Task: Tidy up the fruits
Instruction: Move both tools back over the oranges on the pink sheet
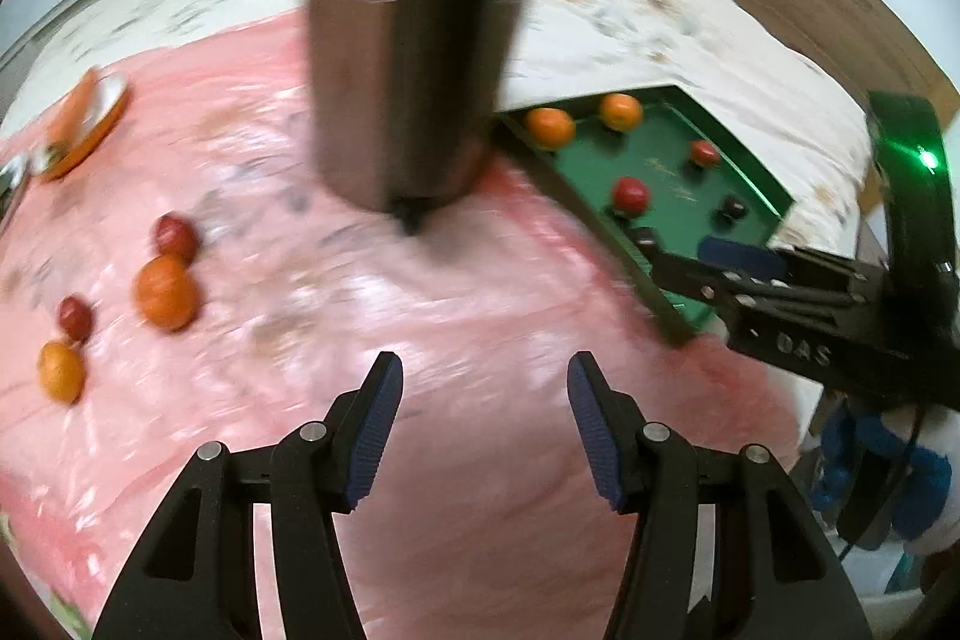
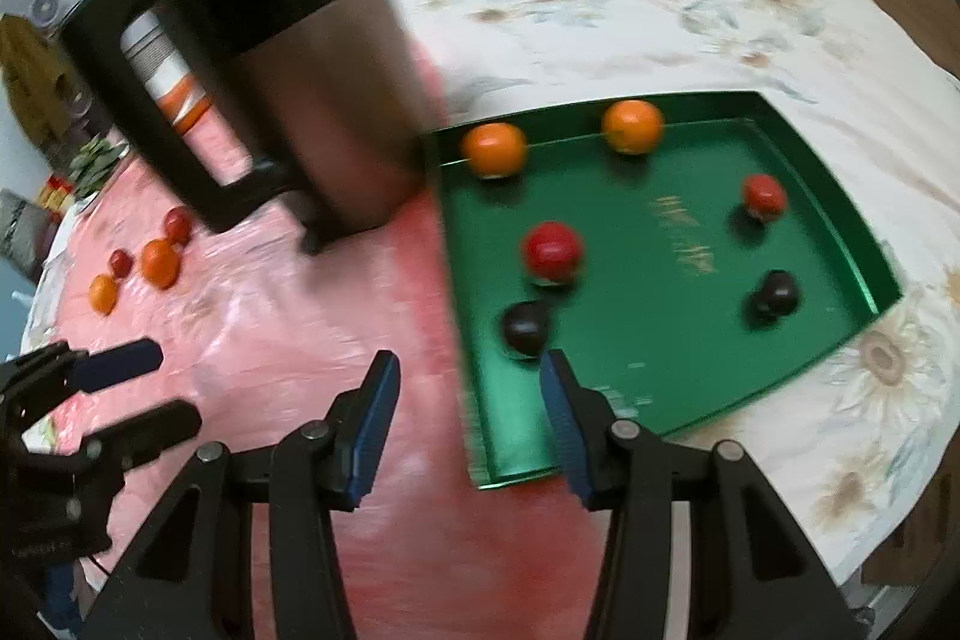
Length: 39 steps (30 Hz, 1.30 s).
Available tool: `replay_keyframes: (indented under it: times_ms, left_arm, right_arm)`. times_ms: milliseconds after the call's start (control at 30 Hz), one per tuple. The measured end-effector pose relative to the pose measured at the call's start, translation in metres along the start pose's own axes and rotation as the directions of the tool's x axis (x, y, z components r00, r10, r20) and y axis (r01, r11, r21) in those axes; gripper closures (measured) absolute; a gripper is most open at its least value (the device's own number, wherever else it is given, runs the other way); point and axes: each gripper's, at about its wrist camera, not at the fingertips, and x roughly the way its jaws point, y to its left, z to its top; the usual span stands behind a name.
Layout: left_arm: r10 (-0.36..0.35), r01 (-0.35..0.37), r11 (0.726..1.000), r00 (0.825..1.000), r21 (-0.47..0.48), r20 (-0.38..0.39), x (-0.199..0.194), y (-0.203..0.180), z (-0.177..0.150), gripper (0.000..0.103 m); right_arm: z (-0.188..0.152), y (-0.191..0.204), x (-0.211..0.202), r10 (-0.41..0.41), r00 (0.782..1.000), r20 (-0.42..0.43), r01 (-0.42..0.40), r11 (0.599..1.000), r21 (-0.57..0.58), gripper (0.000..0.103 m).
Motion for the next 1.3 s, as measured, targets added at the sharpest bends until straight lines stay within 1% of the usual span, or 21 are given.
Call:
replay_keyframes:
  times_ms: [100,300,400,500,600,733,867,933,1033,1300]
  left_arm:
    - [0.033,-0.034,0.999,0.999,-0.04,-0.003,-0.009,0.027,-0.011,0.052]
    - [0.084,-0.083,0.992,0.997,-0.097,0.0,-0.021,0.068,-0.031,0.052]
    - [0.106,-0.105,0.985,0.994,-0.137,-0.003,-0.027,0.09,-0.041,0.052]
    - [0.134,-0.13,0.975,0.991,-0.179,0.011,-0.037,0.112,-0.05,0.052]
    - [0.178,-0.165,0.956,0.984,-0.243,0.031,-0.047,0.142,-0.056,0.052]
    - [0.251,-0.222,0.917,0.967,-0.332,0.045,-0.058,0.189,-0.061,0.052]
    - [0.293,-0.253,0.886,0.955,-0.389,0.046,-0.063,0.227,-0.065,0.052]
    - [0.299,-0.255,0.878,0.953,-0.406,0.047,-0.061,0.24,-0.065,0.052]
    - [0.293,-0.248,0.874,0.955,-0.418,0.046,-0.052,0.253,-0.061,0.052]
    - [0.279,-0.25,0.885,0.96,-0.394,0.017,-0.019,0.266,-0.051,0.052]
  right_arm:
    - [-0.002,0.028,0.004,0.037,0.999,-0.011,-0.037,0.999,-0.03,0.031]
    - [-0.001,0.081,0.017,0.104,0.994,-0.035,-0.107,0.989,-0.099,0.031]
    - [-0.001,0.107,0.024,0.139,0.989,-0.047,-0.143,0.982,-0.124,0.031]
    - [0.001,0.135,0.031,0.17,0.984,-0.061,-0.177,0.973,-0.15,0.031]
    - [0.005,0.158,0.037,0.197,0.978,-0.071,-0.207,0.962,-0.177,0.031]
    - [0.012,0.196,0.049,0.234,0.969,-0.077,-0.246,0.945,-0.218,0.031]
    - [0.021,0.227,0.065,0.268,0.96,-0.077,-0.279,0.93,-0.242,0.031]
    - [0.024,0.237,0.074,0.276,0.957,-0.083,-0.288,0.925,-0.246,0.031]
    - [0.029,0.25,0.086,0.279,0.957,-0.086,-0.291,0.926,-0.239,0.031]
    - [0.046,0.267,0.112,0.244,0.966,-0.086,-0.258,0.934,-0.248,0.031]
